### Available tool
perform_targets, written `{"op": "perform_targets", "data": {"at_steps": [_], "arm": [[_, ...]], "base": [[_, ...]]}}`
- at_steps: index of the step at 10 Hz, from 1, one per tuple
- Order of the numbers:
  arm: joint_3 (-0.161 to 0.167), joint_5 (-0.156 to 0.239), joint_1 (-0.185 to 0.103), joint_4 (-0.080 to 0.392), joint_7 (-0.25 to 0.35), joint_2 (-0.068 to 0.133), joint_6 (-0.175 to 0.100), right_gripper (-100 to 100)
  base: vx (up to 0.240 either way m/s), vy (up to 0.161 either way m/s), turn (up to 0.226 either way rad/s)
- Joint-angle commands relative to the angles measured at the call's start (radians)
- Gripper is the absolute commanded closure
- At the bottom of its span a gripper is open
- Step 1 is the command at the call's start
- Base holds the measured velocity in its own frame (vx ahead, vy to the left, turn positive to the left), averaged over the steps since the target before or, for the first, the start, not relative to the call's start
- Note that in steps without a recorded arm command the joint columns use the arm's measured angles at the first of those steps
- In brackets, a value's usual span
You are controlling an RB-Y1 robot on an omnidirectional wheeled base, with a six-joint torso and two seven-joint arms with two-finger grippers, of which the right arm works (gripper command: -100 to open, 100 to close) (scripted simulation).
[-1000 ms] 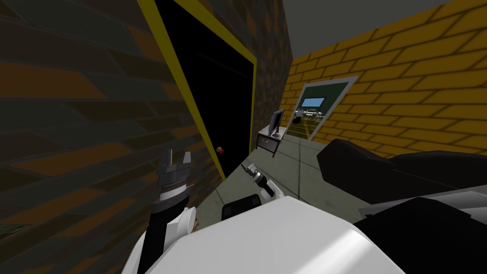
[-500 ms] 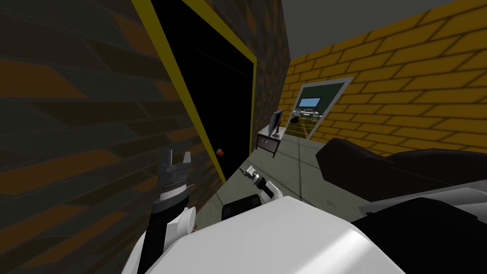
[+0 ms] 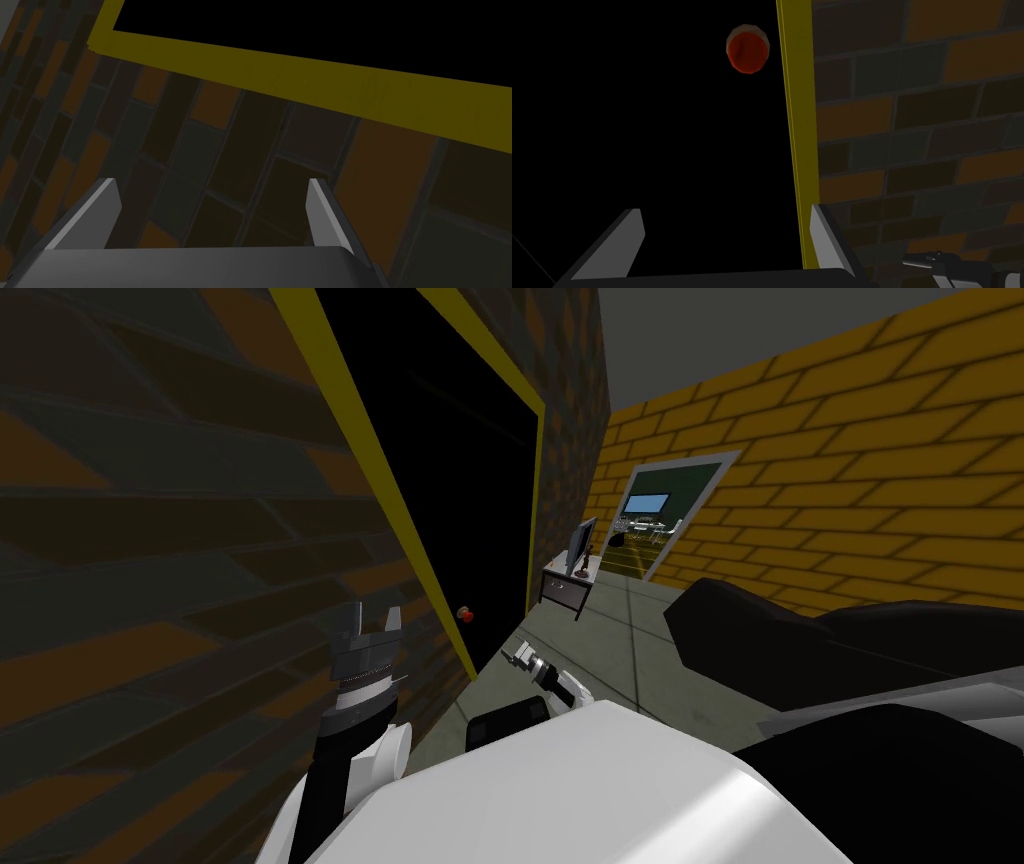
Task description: Pull the door open
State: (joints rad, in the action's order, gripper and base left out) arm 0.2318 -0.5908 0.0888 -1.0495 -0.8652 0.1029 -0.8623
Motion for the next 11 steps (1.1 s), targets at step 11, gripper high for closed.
{"op": "perform_targets", "data": {"at_steps": [11], "arm": [[0.012, -0.041, -0.033, 0.082, -0.065, -0.001, -0.027, -100]], "base": [[0.034, 0.027, -0.013]]}}
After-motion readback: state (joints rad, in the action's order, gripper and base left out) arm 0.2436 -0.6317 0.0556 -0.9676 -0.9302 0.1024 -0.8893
